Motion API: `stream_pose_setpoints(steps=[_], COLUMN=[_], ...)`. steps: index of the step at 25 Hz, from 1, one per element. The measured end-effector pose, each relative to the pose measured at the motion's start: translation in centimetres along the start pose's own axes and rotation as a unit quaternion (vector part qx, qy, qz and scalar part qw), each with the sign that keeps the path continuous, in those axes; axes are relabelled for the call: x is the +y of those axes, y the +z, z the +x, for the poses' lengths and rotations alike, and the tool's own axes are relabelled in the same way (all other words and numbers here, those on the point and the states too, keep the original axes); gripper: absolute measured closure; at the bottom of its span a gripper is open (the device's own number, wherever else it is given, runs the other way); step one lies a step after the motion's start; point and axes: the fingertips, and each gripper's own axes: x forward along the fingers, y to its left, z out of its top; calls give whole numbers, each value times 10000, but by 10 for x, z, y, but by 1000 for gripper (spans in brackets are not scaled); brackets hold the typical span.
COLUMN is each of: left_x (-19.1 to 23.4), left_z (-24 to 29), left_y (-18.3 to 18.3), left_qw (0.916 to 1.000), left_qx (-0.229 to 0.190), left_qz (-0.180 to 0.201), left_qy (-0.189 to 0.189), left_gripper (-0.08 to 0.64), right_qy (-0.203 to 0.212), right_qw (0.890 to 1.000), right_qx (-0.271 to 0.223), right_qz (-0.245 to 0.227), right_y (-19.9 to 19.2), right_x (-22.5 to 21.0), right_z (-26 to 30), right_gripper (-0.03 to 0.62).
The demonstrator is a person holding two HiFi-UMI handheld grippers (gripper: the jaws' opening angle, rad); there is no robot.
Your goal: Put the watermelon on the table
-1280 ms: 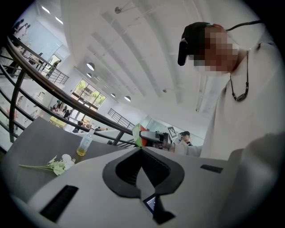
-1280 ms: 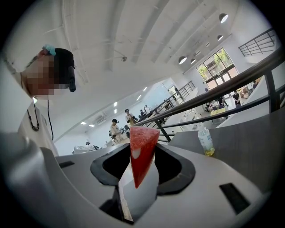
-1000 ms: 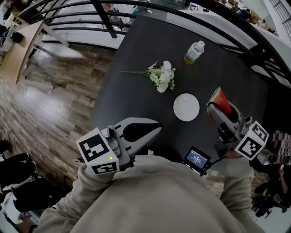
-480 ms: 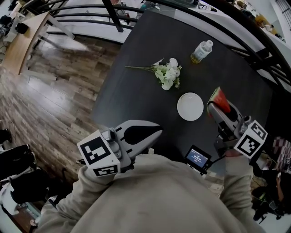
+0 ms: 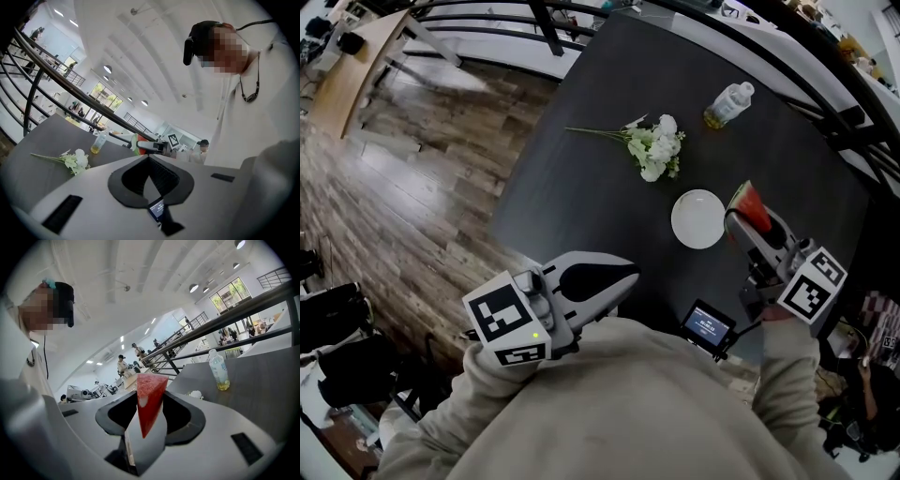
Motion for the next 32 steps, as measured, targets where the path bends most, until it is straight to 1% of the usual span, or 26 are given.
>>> stream_pose_setpoints(steps=[10, 15, 21, 32], left_x=[0, -1, 8, 14], left_z=[-1, 0, 1, 23], left_y=[-10, -18, -28, -37], left_qw=[9998, 9994, 9989, 9991], left_qx=[63, 198, 261, 330], left_qz=[-34, -24, -80, -107], left_qy=[196, 300, 388, 236], left_gripper=[557, 557, 557, 557], right_qy=[21, 4, -7, -116], right_qw=[9998, 9994, 9987, 9969], right_qx=[197, 333, 504, 766], right_qz=[26, 47, 31, 141], right_y=[-14, -25, -39, -63], right_x=[-13, -21, -33, -55], right_z=[13, 16, 25, 29], right_gripper=[405, 407, 407, 407])
